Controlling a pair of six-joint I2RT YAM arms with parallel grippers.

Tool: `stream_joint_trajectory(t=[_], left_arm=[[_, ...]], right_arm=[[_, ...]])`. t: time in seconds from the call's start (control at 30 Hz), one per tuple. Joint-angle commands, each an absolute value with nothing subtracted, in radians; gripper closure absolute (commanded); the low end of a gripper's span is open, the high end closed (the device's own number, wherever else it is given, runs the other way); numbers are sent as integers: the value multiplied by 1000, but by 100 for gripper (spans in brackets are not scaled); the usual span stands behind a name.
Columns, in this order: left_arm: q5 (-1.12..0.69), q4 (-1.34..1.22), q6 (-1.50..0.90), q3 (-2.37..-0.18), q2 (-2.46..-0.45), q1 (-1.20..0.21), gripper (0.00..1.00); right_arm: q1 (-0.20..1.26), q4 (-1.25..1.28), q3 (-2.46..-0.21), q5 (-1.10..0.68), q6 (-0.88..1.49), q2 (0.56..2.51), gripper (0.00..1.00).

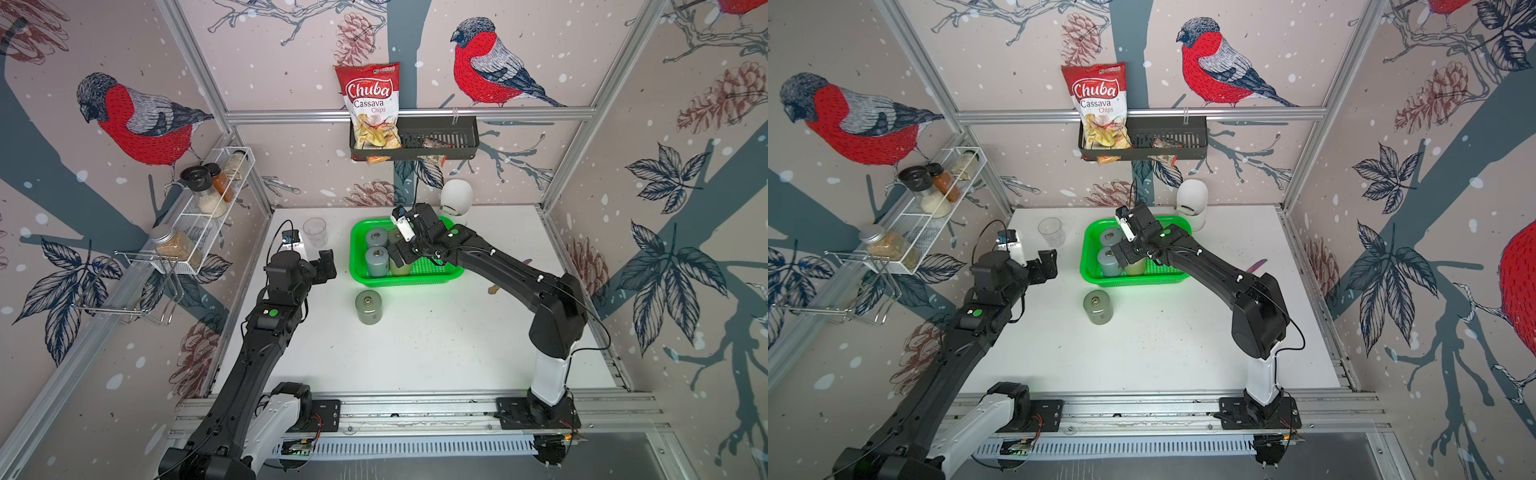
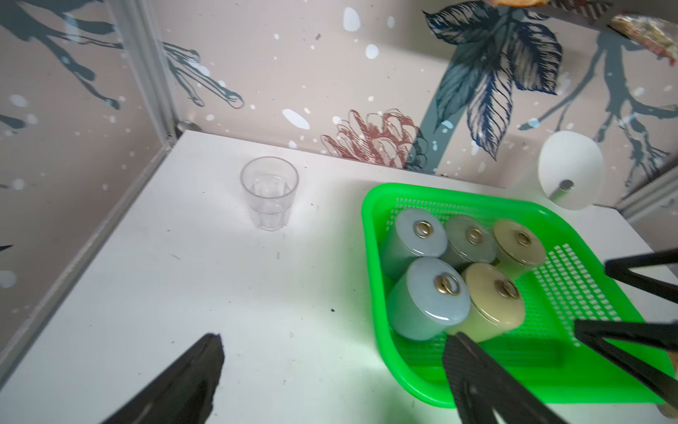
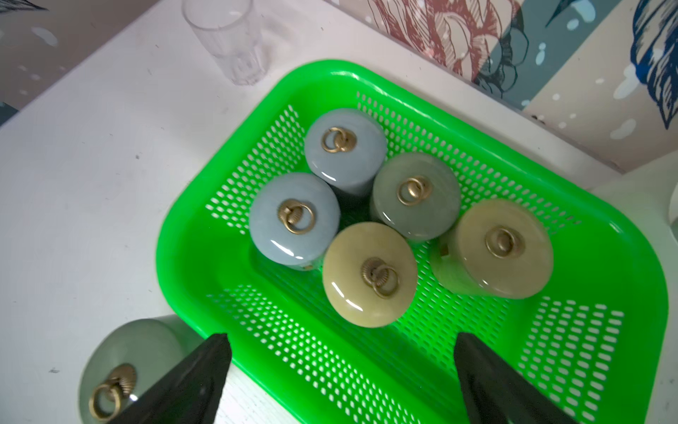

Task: Take the tea canister out of the basket
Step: Pick up the tea canister from the basket.

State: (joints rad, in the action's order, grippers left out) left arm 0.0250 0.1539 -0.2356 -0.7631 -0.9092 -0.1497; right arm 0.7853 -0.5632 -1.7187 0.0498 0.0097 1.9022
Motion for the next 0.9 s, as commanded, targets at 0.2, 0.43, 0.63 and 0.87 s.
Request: stream_joint_trajectory(t=[0.2, 0.43, 0.63, 0.87], left_arm=[[-63, 119, -163, -783, -955, -187, 2], [-64, 105, -173, -770, -939, -187, 2], [-85, 98, -185, -768, -939, -188, 2], [-92, 100, -167, -767, -935, -210, 2]], right_arm=[[706, -644, -1736, -3, -123, 2000, 0], [705, -635, -1790, -35, -161, 2083, 0], [706, -634, -1842, -59, -162, 2140, 1], [711, -651, -1891, -74, -161, 2193, 2]])
